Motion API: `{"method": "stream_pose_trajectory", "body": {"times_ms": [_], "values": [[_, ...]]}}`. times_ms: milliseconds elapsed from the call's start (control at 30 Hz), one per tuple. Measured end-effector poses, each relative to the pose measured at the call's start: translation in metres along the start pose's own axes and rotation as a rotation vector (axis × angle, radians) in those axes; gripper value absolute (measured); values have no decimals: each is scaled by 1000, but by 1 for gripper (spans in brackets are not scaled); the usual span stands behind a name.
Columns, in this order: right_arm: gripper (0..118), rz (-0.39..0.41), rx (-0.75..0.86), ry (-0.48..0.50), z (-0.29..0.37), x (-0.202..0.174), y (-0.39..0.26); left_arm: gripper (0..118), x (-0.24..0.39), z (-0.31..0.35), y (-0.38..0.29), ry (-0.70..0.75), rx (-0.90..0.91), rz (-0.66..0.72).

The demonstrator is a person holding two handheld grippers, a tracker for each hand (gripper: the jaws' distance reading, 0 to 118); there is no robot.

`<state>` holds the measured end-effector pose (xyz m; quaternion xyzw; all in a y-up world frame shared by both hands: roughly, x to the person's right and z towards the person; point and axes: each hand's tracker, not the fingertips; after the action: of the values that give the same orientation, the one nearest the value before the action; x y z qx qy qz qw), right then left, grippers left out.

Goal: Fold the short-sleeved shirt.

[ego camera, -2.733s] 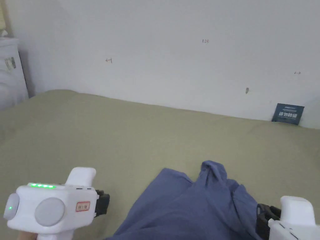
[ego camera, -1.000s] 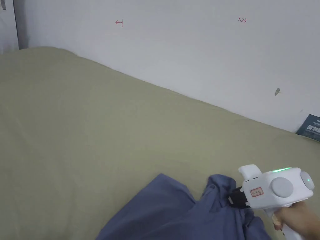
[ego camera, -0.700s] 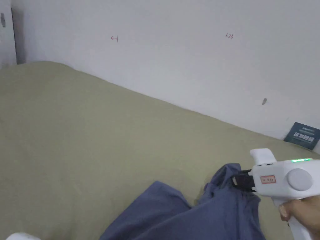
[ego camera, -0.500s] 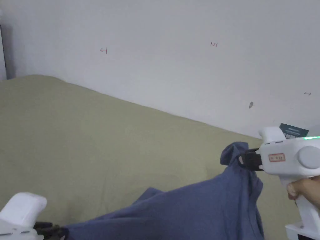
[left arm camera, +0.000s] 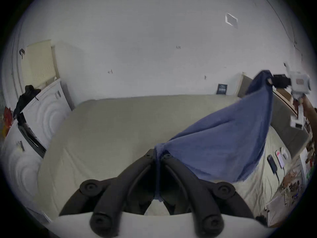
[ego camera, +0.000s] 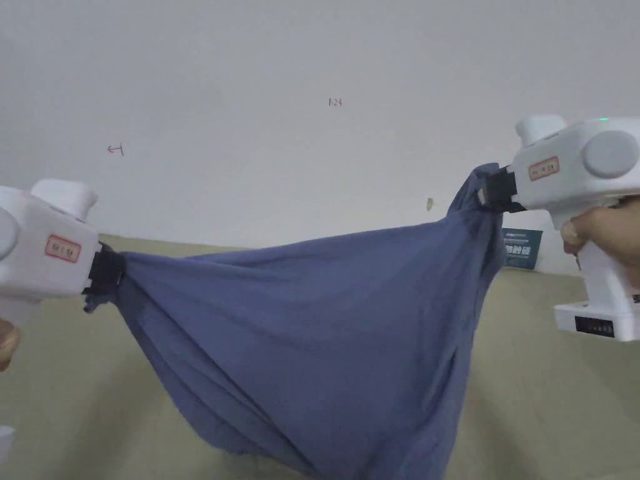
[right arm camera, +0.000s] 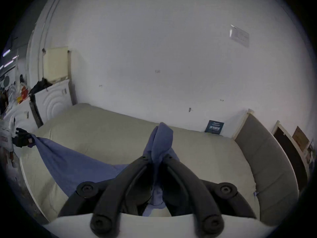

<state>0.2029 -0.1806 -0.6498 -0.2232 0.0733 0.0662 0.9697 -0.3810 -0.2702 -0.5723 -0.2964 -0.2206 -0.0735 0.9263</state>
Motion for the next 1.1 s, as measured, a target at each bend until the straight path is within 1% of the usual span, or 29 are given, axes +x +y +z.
{"method": "stream_pose_trajectory", "body": {"times_ms": [33, 67, 167, 233, 267, 333, 433, 500, 633, 700, 767, 867, 933, 1033, 1100], "values": [[9, -5, -7, -16, -3, 3, 6, 5, -4, -7, 12, 3, 9, 11], [9, -7, -3, -62, -8, 6, 10, 5, -7, -12, 24, 10, 12, 12], [9, -7, 44, -75, -12, 12, 25, 5, -15, -24, 53, 54, 28, 7], [9, -54, 76, -74, -18, 20, 36, 5, -19, -33, 73, 82, 35, -22], [9, -64, 85, -81, -19, 21, 41, 5, -20, -35, 81, 100, 43, -37], [9, -52, 127, -101, -21, 23, 49, 5, -21, -38, 97, 137, 90, -67], [9, -25, 212, -107, -17, 22, 62, 5, -24, -38, 112, 156, 158, -36], [9, -28, 257, -101, -14, 23, 69, 5, -25, -35, 120, 171, 204, -17], [9, -87, 316, -103, -8, 25, 78, 4, -27, -30, 133, 170, 271, 15], [9, -81, 354, -98, -4, 25, 79, 4, -25, -27, 140, 195, 300, 0], [9, -72, 380, -94, 0, 26, 79, 4, -27, -28, 145, 208, 317, -9], [9, -78, 365, -89, 2, 28, 71, 5, -25, -28, 135, 199, 324, -8], [9, -80, 350, -95, 2, 26, 56, 4, -22, -31, 123, 190, 313, -27], [9, -61, 321, -91, 2, 20, 28, 4, -17, -37, 102, 183, 279, -51], [9, -67, 294, -76, 2, 17, 8, 4, -13, -40, 80, 173, 266, -49]]}}
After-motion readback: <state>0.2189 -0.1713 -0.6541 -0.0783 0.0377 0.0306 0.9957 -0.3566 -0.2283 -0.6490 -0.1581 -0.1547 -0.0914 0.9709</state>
